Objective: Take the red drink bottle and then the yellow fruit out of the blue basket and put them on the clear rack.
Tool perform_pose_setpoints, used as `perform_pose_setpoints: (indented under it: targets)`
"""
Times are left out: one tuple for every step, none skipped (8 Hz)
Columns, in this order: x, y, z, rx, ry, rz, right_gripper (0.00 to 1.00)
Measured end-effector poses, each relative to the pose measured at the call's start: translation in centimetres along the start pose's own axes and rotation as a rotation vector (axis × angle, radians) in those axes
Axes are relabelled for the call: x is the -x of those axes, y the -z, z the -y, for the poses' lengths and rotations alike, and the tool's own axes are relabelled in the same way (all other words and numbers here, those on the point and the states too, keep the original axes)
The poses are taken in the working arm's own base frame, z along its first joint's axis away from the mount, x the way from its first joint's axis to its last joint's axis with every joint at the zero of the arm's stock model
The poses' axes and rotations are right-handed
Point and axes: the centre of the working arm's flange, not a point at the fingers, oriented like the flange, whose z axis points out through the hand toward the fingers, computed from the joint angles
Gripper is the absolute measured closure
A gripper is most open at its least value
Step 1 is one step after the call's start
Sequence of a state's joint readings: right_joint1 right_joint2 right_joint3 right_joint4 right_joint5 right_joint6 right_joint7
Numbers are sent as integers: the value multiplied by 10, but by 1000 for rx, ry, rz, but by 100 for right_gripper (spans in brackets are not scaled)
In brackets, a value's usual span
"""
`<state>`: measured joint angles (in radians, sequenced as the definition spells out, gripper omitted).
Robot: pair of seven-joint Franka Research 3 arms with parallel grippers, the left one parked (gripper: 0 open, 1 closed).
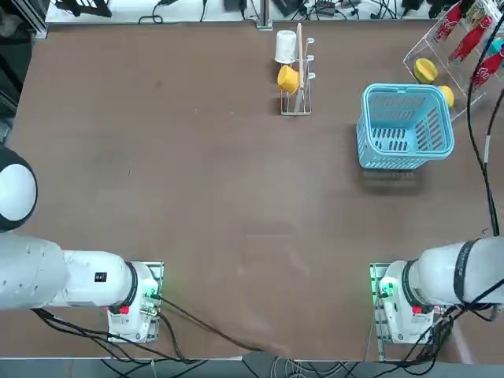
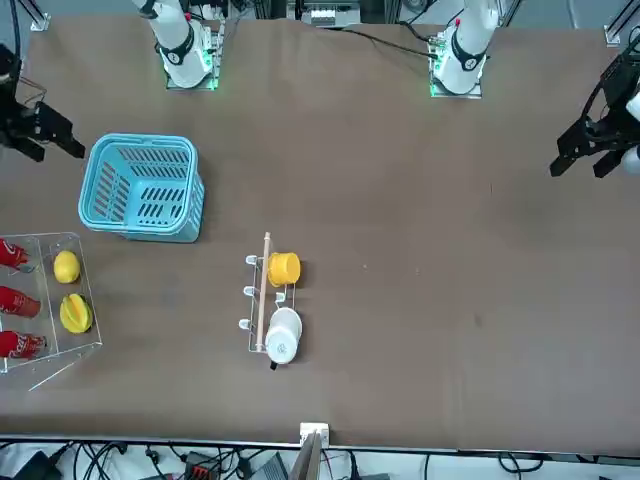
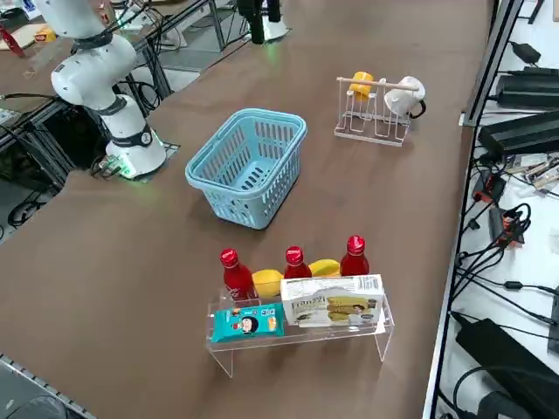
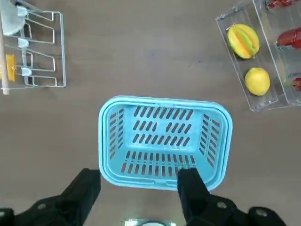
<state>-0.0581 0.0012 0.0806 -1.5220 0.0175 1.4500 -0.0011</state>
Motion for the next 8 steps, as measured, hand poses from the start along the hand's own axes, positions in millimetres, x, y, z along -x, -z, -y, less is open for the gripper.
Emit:
perform_pose_setpoints:
  targets:
    - [7,-3,6,11,4,8,0]
    - [15,-6,5,18,-1,17,0]
    - [24,-8,-1,20,-16,24,0]
    - [29,-10,-11,18,-36,22,0]
    - [30,-10,-23,15,-57,8,0]
    - [29,-9,-35,12,-79,-10,0]
    - [27,-8,-45,9,-98,-28,0]
    - [26,-7,-49,8,-104,-40,0]
